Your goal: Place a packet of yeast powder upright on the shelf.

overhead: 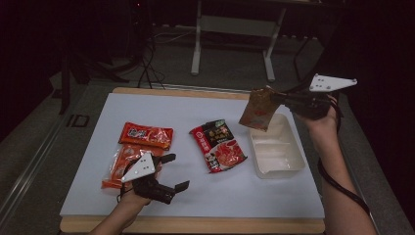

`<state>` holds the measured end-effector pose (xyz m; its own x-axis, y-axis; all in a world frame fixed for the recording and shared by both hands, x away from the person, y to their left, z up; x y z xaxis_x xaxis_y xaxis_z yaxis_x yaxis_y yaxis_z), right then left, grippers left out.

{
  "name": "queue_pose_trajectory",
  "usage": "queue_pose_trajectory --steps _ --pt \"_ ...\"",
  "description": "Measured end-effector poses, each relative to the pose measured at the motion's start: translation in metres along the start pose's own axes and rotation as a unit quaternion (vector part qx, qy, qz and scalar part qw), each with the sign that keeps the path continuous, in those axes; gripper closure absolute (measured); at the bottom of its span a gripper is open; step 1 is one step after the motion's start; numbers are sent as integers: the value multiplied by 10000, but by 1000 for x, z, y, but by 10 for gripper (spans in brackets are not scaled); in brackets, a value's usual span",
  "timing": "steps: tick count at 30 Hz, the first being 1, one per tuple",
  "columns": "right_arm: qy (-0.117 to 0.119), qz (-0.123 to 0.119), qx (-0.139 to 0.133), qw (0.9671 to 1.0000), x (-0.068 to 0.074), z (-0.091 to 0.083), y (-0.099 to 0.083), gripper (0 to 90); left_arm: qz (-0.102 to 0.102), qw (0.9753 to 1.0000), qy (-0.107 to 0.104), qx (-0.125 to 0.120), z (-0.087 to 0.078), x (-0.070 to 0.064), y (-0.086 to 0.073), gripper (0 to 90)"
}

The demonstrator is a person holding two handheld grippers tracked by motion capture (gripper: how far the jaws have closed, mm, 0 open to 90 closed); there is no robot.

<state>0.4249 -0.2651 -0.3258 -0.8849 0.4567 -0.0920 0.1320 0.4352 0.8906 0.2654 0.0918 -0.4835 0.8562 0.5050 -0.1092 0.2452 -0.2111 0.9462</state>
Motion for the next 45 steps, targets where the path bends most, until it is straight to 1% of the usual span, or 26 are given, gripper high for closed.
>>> queue_pose_trajectory --steps 1,2,3,4,5,7,10,13,14,18,20,22,26,28,32,34,37,38,41,42,43,45 --pt "-37 2 18 10000 -4 0 -1 887 56 10000 32 -18 0 0 -1 33" --pt "-51 -19 11 10000 -8 0 -2 886 50 10000 23 46 0 0 -2 33" --pt "-80 -89 -19 9999 -12 0 -3 886 28 10000 -12 56 1 0 -4 33" --pt "-119 -85 -41 9999 -17 0 -4 885 10 10000 -24 50 1 0 -5 33" --pt "-123 -86 -78 9999 -19 0 -5 882 -16 9999 -53 100 2 0 -6 33" --pt "-138 -21 -122 9998 -27 2 -8 882 -25 9999 -78 120 3 -1 -9 32" --pt "-185 61 -59 9998 -37 5 -13 882 -42 9999 -107 126 3 -2 -12 33" --pt "-213 59 -12 9998 -39 5 -15 882 -42 9999 -107 126 3 -2 -12 33" --pt "-312 114 67 9994 -48 7 -21 883 -158 9997 -128 97 2 -1 -15 33" --pt "-400 152 169 9989 -58 8 -29 883 -181 9997 -113 118 3 0 -16 33" --pt "-466 190 233 9985 -63 9 -32 883 -199 9996 -131 122 4 0 -16 33" --pt "-553 213 303 9978 -67 11 -35 883 -188 9997 -100 130 5 0 -16 33" --pt "-603 178 400 9972 -71 16 -41 883 -225 9996 -117 133 6 1 -17 33" --pt "-621 207 412 9970 -73 18 -43 882 -237 9996 -125 128 6 1 -17 33" --pt "-777 142 402 9961 -75 23 -46 883 -242 9995 -141 137 7 -1 -18 33" --pt "-784 126 482 9957 -75 26 -49 883 -236 9995 -158 157 8 -1 -18 33" --pt "-774 74 673 9947 -76 30 -52 883 -235 9995 -156 146 8 0 -18 33" --pt "-812 43 739 9939 -76 31 -53 882 -236 9995 -151 136 8 0 -18 33" --pt "-811 53 739 9939 -77 33 -55 882 -262 9994 -164 141 8 0 -19 33" --pt "-798 74 705 9943 -77 34 -55 882 -284 9994 -167 144 9 0 -19 33" --pt "-740 153 609 9953 -78 35 -57 881 -288 9993 -174 143 9 0 -19 33" --pt "-697 207 575 9957 -77 37 -58 881 -278 9994 -162 136 9 0 -20 33"
Point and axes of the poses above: each handheld gripper's, and its own axes: z roughly forward along the jaws, y roughly out of its top, x roughly to its left, the point moved 5 cm from there along z, roughly forward along the jaws, and after that the axes turned 7 degrees about x, right-handed, at the moved point
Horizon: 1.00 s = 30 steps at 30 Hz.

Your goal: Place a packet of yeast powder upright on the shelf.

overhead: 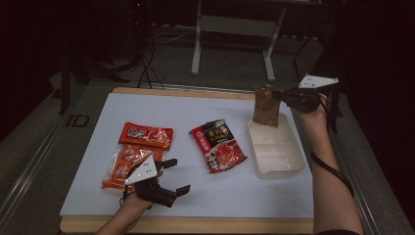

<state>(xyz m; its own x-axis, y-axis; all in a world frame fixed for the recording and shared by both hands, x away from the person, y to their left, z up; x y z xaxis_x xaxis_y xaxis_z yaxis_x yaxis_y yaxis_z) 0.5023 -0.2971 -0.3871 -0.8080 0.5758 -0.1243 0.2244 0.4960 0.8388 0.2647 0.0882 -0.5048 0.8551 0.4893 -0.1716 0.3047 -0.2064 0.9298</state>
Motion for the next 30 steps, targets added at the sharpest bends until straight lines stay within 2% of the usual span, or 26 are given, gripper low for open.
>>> queue_pose_trajectory --steps 7,11,16,22,24,27,30 --pt "460 285 -193 9983 4 8 -5 875 -32 10000 -9 -29 -1 1 0 33" --pt "492 392 -189 9978 4 13 -9 875 -21 10000 -2 -36 -1 1 0 33" --pt "449 646 -339 9963 0 14 -19 872 -39 10000 -2 -44 -1 1 -1 33" --pt "322 928 -49 9952 -3 21 -39 849 -53 10000 23 -55 0 2 -1 33" --pt "198 1033 37 9944 -6 21 -44 819 -104 9999 21 -72 0 3 -1 33" --pt "74 1192 -67 9928 -9 15 -44 749 -117 9999 28 -92 -1 4 -1 33" --pt "-41 1128 -168 9935 -10 6 -37 702 -102 9999 40 -87 -1 4 -1 33"
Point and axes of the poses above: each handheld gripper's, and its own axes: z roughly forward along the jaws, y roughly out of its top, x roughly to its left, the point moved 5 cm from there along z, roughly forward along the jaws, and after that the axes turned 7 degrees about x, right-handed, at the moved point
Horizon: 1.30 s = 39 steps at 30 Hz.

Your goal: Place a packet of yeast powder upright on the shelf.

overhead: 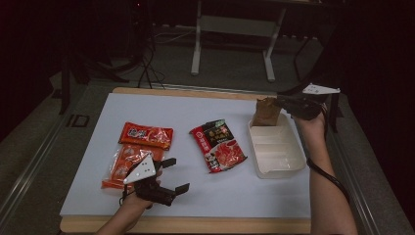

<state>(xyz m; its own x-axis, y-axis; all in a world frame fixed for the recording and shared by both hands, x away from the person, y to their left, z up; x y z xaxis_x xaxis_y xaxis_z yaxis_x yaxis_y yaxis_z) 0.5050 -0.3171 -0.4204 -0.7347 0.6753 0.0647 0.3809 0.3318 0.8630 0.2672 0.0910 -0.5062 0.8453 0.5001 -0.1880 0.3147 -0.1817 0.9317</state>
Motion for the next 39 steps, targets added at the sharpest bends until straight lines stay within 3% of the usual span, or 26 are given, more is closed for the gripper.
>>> queue_pose_trajectory --steps 6,16,18,25,28,30,33,35,39 --pt "-39 30 -304 9995 6 -16 15 665 -5 10000 8 15 0 0 0 33" --pt "-202 -77 -318 9993 34 -34 34 583 -9 10000 34 52 0 -1 2 34" --pt "-192 84 -307 9993 42 -37 34 553 21 9999 62 132 0 -2 2 34" --pt "-334 261 -263 9988 67 -41 26 322 40 9997 77 239 2 -4 5 51" --pt "-318 319 -352 9984 80 -44 19 145 14 9996 78 253 2 -7 8 63" --pt "-312 395 -494 9975 88 -46 15 127 -102 9993 118 346 3 -8 10 62" --pt "-314 324 -589 9972 103 -49 9 104 -251 9985 152 460 3 -7 13 52" --pt "-54 343 -687 9970 115 -52 5 134 -367 9979 92 519 3 -6 15 52" --pt "-92 160 -713 9973 130 -57 0 139 -357 9983 36 465 3 -4 19 53"
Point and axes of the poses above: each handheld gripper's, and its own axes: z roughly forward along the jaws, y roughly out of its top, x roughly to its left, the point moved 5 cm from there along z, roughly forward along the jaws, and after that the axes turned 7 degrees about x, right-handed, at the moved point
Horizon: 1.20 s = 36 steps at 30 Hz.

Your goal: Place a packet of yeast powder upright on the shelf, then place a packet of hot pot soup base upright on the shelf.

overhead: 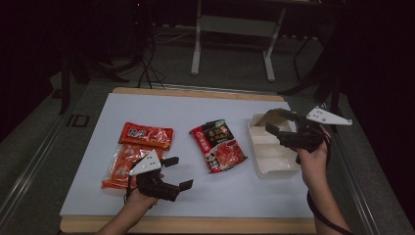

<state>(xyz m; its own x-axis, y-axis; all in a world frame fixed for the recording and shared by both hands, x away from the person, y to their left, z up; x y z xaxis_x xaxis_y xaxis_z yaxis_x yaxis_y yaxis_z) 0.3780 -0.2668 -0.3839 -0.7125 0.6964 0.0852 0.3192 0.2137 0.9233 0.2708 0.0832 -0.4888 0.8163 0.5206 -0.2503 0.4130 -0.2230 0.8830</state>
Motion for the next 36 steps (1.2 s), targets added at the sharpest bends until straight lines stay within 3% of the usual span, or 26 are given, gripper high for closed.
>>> queue_pose_trajectory --steps 1,5,13,17,18,19,21,25,27,36 --pt "4 -50 10 10000 4 -2 -2 140 53 10000 -69 -32 0 0 2 53" --pt "66 -13 -60 10000 21 -14 -12 140 268 9995 10 161 3 -1 4 62" --pt "94 45 -13 9999 47 -28 -28 139 387 9990 -19 237 15 -3 15 147" --pt "236 175 -87 9995 64 -37 -41 137 483 9982 -109 333 23 -3 22 268" --pt "236 175 -87 9995 64 -37 -41 137 483 9982 -109 333 23 -3 22 347" --pt "290 213 -119 9993 67 -40 -42 137 490 9977 -156 435 29 -3 25 347" --pt "340 291 -233 9987 74 -48 -47 137 461 9974 -200 512 36 -3 28 489" --pt "418 368 -227 9982 80 -54 -52 138 331 9975 -231 580 49 1 36 563" --pt "480 395 -224 9978 85 -56 -57 138 294 9974 -309 581 56 2 40 643" --pt "502 405 -152 9978 94 -57 -71 139 507 9952 -38 840 92 4 55 761"
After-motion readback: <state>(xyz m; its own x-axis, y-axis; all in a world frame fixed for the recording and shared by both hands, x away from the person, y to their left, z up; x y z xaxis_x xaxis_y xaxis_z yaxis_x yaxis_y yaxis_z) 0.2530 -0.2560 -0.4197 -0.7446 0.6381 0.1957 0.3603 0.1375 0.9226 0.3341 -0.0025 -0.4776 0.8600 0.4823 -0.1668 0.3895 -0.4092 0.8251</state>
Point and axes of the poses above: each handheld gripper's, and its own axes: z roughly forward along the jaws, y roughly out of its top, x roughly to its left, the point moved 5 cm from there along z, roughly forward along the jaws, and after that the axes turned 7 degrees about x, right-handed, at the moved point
